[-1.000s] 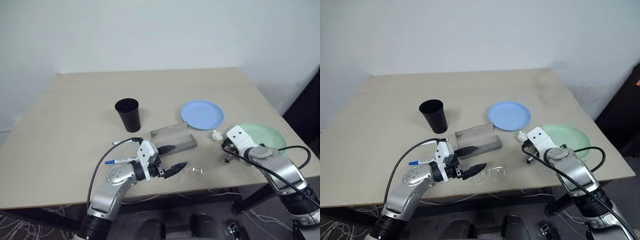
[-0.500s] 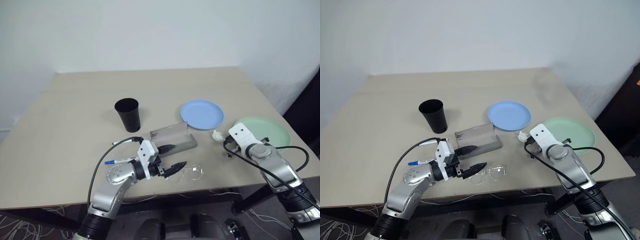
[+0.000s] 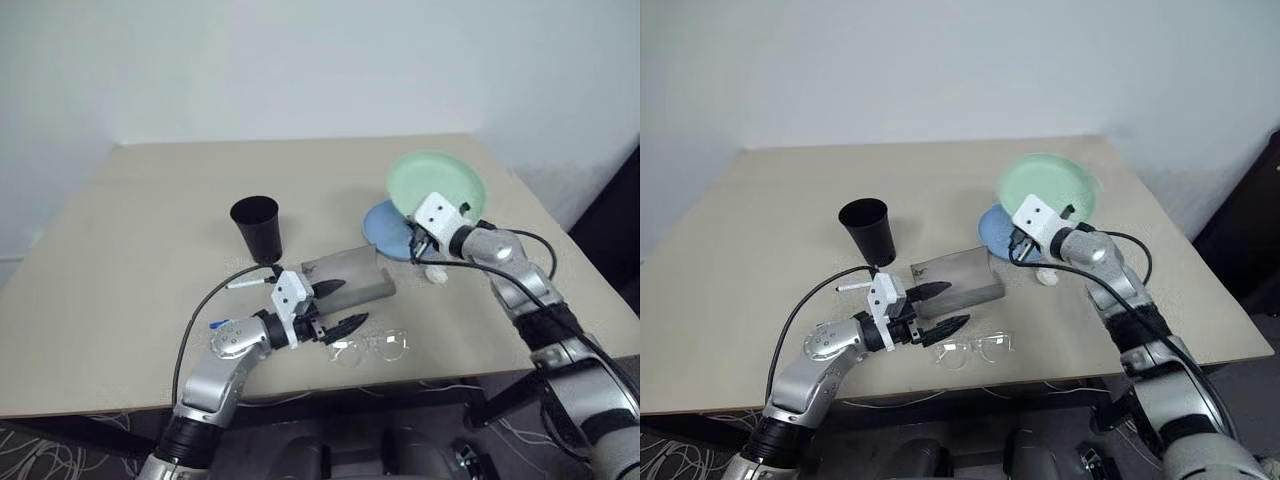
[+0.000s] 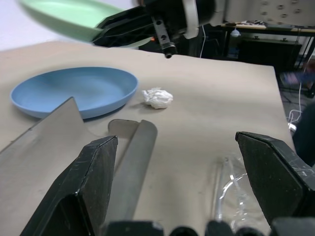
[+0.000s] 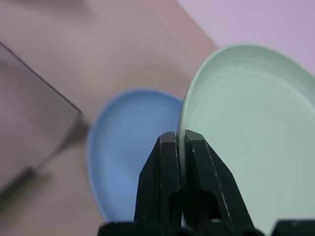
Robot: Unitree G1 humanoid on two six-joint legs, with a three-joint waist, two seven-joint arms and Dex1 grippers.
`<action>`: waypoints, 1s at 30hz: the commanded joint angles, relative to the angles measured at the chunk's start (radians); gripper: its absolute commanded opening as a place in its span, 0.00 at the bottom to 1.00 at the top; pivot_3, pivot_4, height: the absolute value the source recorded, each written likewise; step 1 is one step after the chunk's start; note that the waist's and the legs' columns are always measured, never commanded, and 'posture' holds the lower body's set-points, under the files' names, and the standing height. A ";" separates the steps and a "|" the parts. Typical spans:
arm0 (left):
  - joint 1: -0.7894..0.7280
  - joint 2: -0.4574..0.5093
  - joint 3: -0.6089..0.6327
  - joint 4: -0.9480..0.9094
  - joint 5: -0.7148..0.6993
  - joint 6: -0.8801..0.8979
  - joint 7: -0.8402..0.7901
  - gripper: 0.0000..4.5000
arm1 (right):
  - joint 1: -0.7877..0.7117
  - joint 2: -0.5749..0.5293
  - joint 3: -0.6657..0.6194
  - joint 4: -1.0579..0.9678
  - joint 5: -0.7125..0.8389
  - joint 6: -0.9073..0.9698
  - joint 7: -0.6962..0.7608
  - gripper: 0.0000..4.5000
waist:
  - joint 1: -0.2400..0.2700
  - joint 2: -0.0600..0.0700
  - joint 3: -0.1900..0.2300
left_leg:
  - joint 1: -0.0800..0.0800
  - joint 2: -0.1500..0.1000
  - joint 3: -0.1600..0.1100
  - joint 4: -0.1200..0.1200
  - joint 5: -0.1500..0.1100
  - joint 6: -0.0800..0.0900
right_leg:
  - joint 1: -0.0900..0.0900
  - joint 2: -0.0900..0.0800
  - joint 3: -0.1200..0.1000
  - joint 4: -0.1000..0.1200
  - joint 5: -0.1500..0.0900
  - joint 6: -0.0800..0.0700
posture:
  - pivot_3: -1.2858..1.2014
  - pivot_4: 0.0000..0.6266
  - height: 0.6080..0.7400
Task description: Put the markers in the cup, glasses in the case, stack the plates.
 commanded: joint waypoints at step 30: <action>0.002 0.002 0.009 -0.039 0.006 -0.037 0.051 0.91 | -0.076 -0.066 -0.192 0.043 0.067 0.247 0.300 0.73 | 0.000 0.001 -0.001 | 0.006 -0.011 0.001 0.002 -0.001 0.002 | -0.001 0.000 0.019 0.012 0.001 -0.001 | 0.52 0.00 0.85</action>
